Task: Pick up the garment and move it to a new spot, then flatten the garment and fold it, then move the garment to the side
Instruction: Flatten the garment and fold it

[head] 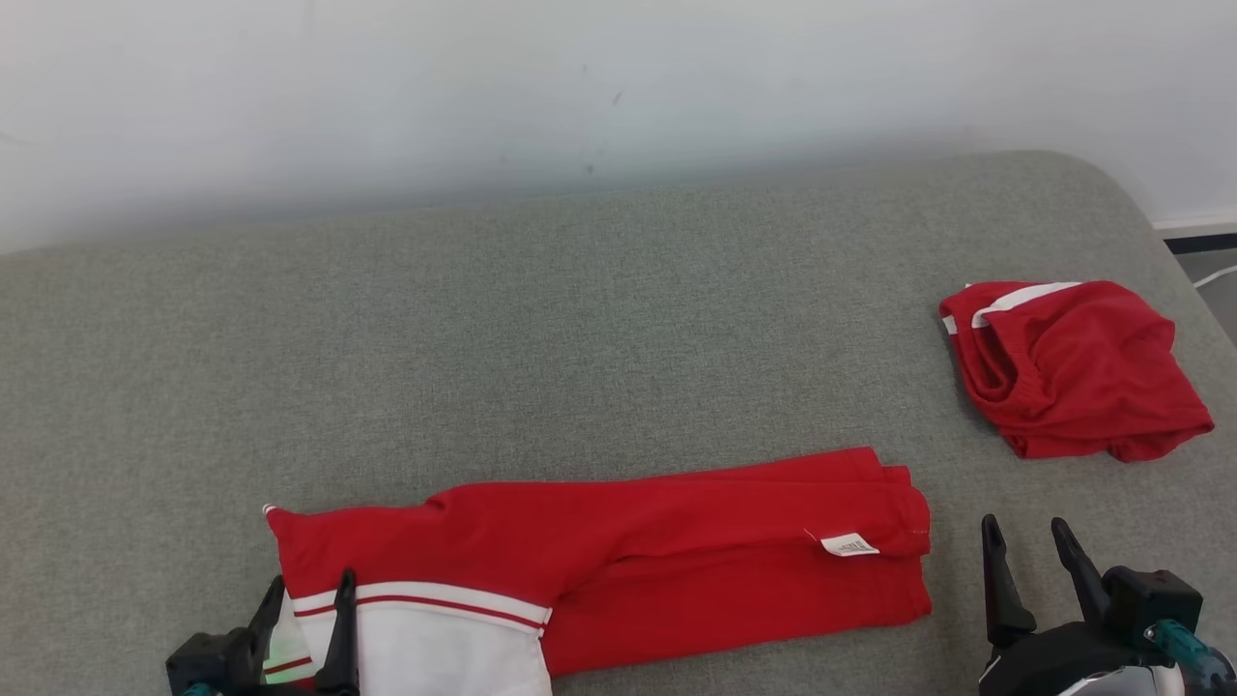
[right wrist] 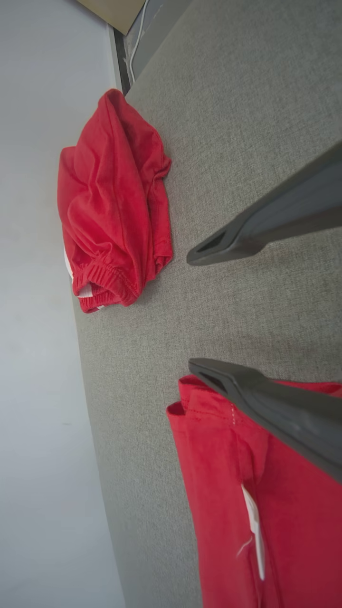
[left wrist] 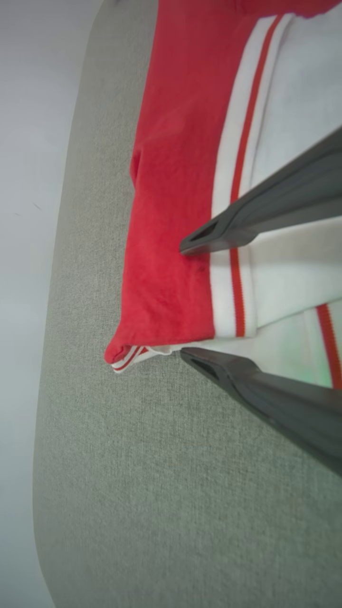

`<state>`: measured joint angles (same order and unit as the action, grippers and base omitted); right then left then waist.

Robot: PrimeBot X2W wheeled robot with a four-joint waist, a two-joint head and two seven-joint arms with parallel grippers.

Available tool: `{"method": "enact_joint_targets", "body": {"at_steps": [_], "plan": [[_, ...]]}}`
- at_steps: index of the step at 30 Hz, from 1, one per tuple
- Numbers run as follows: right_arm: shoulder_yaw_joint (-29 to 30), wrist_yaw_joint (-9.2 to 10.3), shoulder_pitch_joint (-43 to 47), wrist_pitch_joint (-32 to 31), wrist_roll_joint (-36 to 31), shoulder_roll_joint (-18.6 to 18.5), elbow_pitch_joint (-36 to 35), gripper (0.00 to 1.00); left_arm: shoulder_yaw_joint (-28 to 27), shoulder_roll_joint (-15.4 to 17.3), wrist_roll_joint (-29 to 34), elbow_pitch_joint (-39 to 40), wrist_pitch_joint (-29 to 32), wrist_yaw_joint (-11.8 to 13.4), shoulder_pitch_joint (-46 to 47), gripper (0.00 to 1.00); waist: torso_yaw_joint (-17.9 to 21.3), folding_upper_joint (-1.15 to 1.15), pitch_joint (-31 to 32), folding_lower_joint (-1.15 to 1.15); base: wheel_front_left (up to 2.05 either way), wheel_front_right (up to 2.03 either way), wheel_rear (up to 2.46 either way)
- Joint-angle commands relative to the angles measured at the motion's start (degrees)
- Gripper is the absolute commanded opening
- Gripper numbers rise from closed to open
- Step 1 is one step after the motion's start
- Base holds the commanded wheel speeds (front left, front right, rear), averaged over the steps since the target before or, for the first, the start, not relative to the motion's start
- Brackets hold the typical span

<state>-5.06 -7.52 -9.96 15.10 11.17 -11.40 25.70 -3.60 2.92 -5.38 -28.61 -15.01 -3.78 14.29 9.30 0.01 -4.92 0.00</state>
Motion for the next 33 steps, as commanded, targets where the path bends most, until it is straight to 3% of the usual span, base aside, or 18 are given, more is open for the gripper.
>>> {"method": "enact_joint_targets", "body": {"at_steps": [1,9,21,33], "plan": [[0.2,0.07,0.2,0.0,0.6,-0.1,0.3,1.00,-0.3,0.1,0.1,0.5,-0.2,-0.4,0.3,1.00,0.1,-0.01,-0.2,0.00,0.00,0.00,0.00],[0.3,0.06,-0.1,0.0,0.5,0.3,0.7,1.00,0.0,0.0,-0.4,0.9,-0.2,-0.7,0.3,1.00,0.1,-0.01,-0.5,0.00,0.00,0.00,0.00],[0.1,0.07,-0.4,0.0,0.5,0.3,1.4,1.00,-2.4,0.0,-1.2,-2.0,-0.2,1.0,-0.2,1.00,-0.4,-0.01,-0.9,0.00,0.00,0.00,0.00],[-0.1,0.06,-0.9,0.0,0.9,0.3,1.7,1.00,-2.2,0.0,-5.7,-12.8,0.0,-2.4,4.3,1.00,-0.1,-0.01,-2.0,0.00,0.00,0.00,0.00]]}}
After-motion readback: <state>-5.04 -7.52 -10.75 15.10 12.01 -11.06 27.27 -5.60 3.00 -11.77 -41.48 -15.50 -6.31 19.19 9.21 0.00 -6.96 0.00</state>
